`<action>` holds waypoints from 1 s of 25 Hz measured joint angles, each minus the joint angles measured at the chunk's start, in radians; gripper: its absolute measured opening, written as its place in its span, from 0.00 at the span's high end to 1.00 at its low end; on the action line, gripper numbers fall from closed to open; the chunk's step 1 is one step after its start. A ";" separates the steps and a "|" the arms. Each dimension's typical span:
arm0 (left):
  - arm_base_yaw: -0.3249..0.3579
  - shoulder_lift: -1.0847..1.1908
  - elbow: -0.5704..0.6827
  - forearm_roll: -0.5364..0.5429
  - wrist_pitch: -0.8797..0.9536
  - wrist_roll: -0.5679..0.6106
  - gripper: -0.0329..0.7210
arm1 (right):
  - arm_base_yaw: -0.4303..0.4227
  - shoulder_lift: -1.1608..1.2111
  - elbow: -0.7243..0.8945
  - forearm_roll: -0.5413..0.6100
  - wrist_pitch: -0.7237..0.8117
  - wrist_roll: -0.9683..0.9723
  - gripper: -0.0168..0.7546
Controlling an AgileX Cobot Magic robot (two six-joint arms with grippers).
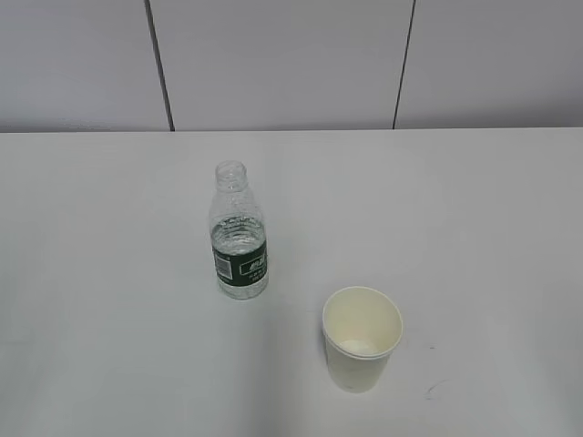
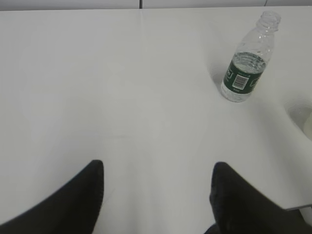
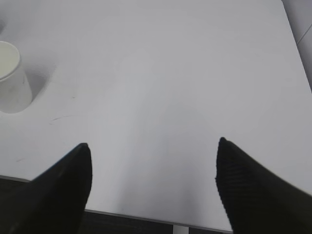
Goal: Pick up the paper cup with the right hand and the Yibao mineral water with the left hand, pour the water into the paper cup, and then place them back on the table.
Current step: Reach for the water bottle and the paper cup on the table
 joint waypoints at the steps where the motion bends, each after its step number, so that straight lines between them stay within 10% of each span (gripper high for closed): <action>1: 0.000 0.000 0.000 0.000 0.000 0.000 0.38 | 0.000 0.000 0.000 0.000 0.000 0.000 0.22; 25: 0.000 0.000 0.000 0.000 0.000 0.000 0.38 | 0.000 0.000 0.000 0.000 0.000 0.000 0.22</action>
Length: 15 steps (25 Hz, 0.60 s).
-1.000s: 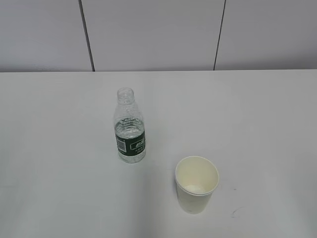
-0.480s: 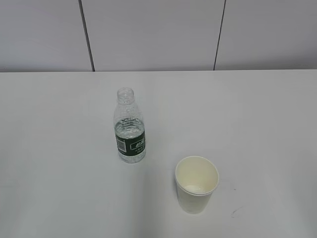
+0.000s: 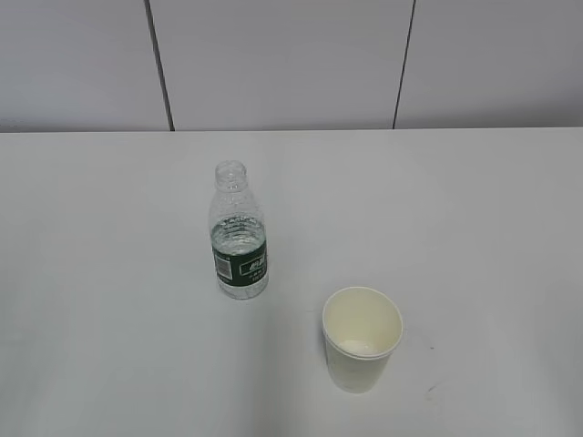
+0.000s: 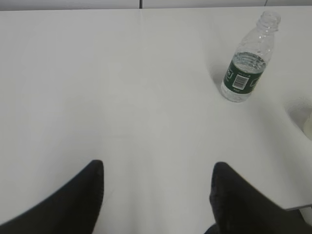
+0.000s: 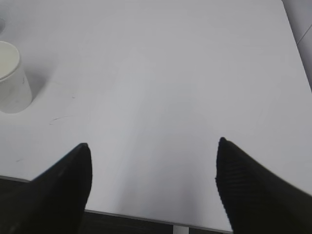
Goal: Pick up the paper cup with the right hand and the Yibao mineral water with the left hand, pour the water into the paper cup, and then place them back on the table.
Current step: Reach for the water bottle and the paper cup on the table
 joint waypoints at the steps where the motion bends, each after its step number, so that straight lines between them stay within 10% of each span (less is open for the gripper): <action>1: 0.000 0.000 0.000 0.000 0.000 0.000 0.38 | 0.000 0.000 0.000 0.002 0.000 0.000 0.22; 15: 0.000 0.000 0.000 0.000 0.000 0.000 0.38 | 0.000 0.000 0.000 0.006 0.000 0.000 0.22</action>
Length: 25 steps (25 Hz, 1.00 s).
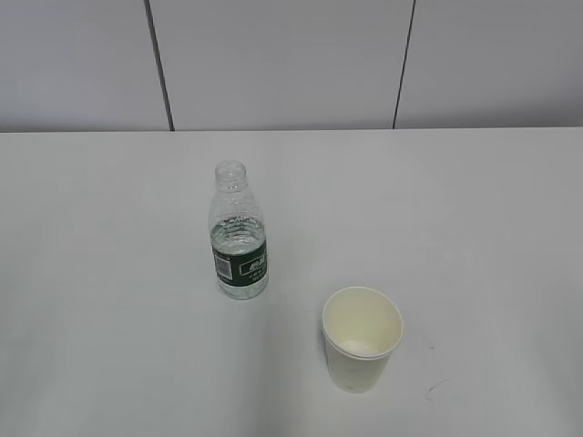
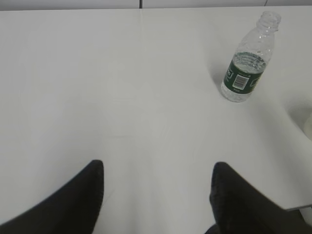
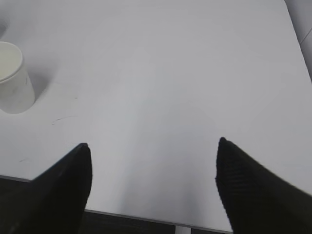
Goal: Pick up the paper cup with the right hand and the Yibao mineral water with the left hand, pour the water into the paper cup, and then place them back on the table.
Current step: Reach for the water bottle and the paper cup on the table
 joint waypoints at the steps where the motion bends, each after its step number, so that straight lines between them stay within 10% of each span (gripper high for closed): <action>1: 0.000 0.000 0.000 0.000 0.000 0.000 0.38 | 0.000 0.000 0.000 0.000 0.000 0.000 0.22; 12: 0.000 0.000 -0.011 -0.027 -0.031 0.004 0.38 | 0.000 0.000 -0.014 0.004 -0.093 0.000 0.22; 25: 0.000 0.089 0.068 -0.060 -0.632 0.078 0.38 | 0.000 0.048 0.069 0.132 -0.535 -0.074 0.22</action>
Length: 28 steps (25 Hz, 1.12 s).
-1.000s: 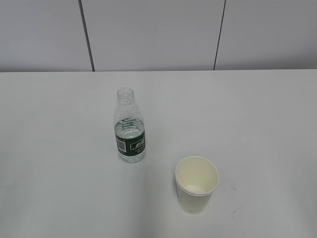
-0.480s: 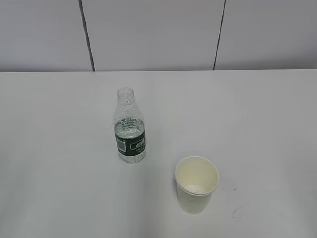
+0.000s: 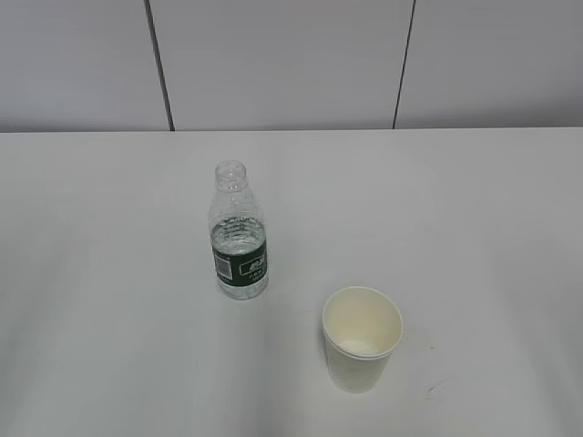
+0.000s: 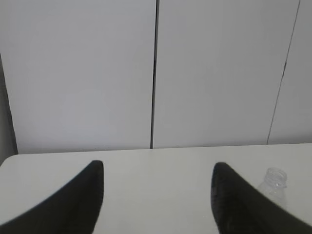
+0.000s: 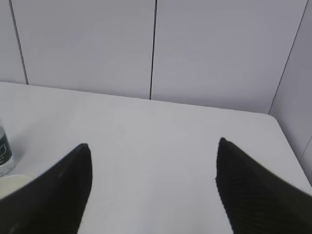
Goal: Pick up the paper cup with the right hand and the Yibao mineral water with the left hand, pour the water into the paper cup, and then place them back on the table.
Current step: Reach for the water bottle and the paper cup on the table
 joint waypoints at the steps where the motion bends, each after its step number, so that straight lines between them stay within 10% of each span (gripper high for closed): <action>1: 0.000 0.018 0.010 -0.002 -0.040 0.010 0.38 | 0.000 0.016 0.007 0.014 -0.023 -0.016 0.22; 21: -0.006 0.457 0.078 -0.034 -0.438 0.035 0.38 | 0.008 0.451 0.055 0.142 -0.496 -0.132 0.22; 28: -0.132 0.540 0.148 0.008 -0.576 0.036 0.38 | 0.027 0.582 0.059 0.141 -0.580 -0.133 0.22</action>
